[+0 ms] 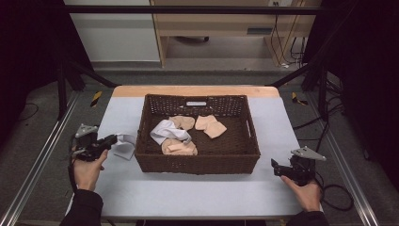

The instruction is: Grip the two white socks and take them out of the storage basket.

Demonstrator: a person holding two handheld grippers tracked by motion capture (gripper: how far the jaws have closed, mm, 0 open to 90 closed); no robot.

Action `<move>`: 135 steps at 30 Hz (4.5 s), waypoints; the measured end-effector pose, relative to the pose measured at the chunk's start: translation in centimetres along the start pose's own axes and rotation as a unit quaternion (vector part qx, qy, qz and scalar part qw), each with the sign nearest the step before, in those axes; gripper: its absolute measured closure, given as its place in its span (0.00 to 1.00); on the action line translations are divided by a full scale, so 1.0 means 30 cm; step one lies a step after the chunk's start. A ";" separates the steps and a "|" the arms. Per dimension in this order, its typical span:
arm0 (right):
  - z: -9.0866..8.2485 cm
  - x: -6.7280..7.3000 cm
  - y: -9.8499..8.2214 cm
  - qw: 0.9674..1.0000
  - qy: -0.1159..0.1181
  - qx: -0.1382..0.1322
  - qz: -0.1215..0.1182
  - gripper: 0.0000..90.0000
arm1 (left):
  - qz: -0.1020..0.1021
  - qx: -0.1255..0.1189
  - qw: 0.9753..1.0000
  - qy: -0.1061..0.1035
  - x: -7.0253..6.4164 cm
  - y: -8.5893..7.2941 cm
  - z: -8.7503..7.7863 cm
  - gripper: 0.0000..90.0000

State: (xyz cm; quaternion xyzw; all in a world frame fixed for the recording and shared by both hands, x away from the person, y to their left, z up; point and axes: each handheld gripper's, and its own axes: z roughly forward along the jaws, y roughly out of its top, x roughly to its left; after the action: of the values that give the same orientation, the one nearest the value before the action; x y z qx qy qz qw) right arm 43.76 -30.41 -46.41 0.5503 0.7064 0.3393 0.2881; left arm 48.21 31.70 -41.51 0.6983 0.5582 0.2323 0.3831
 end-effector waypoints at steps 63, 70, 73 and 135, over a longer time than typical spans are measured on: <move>0.005 -0.012 0.009 1.000 -0.007 -0.010 0.006 0.09 | 0.087 -0.104 0.988 -0.077 -0.517 0.349 0.070 0.50; 0.007 -0.011 0.009 1.000 -0.004 -0.009 0.005 0.09 | 0.096 -0.061 0.991 -0.064 -0.551 0.341 0.197 0.45; 0.007 -0.010 0.009 1.000 -0.004 -0.010 0.005 0.09 | 0.096 -0.048 0.993 -0.058 -0.545 0.328 0.239 0.44; 0.011 -0.011 0.008 1.000 -0.001 0.000 0.005 0.09 | 0.077 0.035 0.990 -0.111 -0.477 0.223 0.338 0.98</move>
State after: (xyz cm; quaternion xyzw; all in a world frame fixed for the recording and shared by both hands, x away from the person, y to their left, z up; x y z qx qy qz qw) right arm 44.24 -30.62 -46.41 0.5545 0.7031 0.3403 0.2870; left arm 56.03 14.65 -40.78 0.7738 0.4647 0.1623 0.3986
